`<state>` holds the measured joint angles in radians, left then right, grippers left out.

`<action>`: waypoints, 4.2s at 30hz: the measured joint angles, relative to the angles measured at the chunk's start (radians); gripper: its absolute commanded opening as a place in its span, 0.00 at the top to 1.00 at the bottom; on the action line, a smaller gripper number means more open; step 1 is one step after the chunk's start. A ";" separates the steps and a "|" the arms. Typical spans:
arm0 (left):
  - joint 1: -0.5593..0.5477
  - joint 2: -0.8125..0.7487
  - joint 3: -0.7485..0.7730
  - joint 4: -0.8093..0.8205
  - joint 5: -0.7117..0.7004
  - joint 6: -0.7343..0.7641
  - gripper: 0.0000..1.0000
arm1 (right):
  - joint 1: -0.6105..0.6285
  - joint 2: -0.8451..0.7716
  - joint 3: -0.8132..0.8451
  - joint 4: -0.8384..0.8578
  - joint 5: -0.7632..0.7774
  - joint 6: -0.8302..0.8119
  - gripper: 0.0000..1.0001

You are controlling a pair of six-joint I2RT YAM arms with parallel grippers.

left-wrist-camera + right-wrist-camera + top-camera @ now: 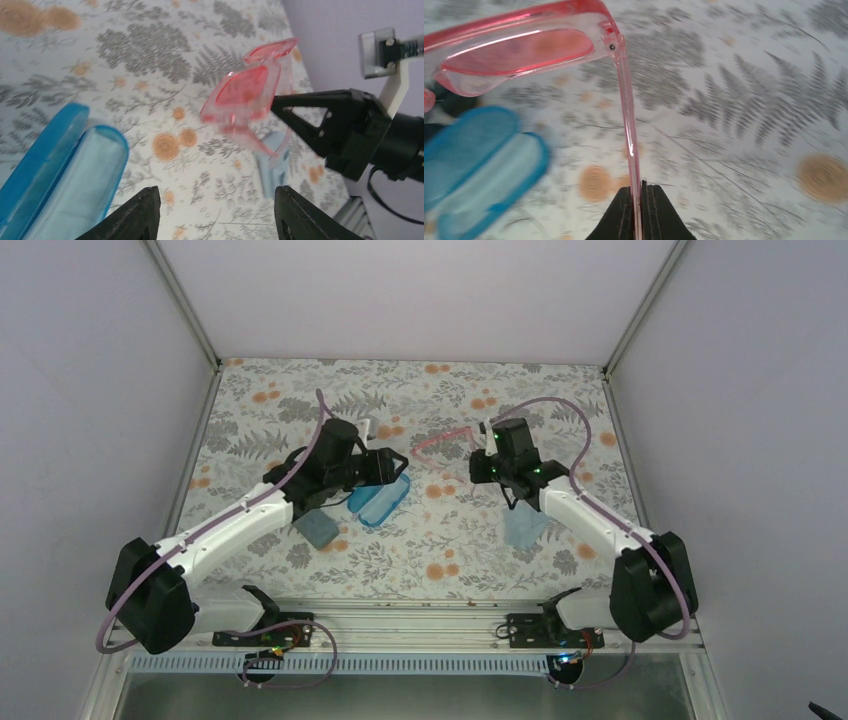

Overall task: Organize the sunglasses
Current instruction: Pick up the sunglasses from the center of the board, then fold the sunglasses.

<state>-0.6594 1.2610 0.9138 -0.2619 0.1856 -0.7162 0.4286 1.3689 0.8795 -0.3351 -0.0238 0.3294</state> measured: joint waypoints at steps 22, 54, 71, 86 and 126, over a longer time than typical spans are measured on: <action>0.096 -0.212 0.057 0.105 0.226 -0.039 0.34 | 0.110 -0.074 0.010 0.429 -0.452 -0.152 0.96; 0.100 -0.212 -0.063 0.602 0.575 -0.274 0.53 | 0.121 -0.074 0.103 0.689 -0.903 0.165 0.96; 0.113 -0.238 -0.090 0.751 0.584 -0.336 0.95 | 0.123 -0.087 0.090 0.754 -0.964 0.198 0.96; 0.114 -0.213 -0.101 0.800 0.621 -0.351 0.98 | 0.128 -0.162 0.094 0.591 -0.854 0.119 0.49; 0.113 -0.251 -0.053 0.719 0.690 -0.099 0.98 | 0.130 -0.245 -0.016 0.395 -0.940 0.114 0.12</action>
<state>-0.5461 1.0100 0.8608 0.4572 0.8753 -0.8150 0.5583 1.1236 0.8631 0.0601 -0.9642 0.4438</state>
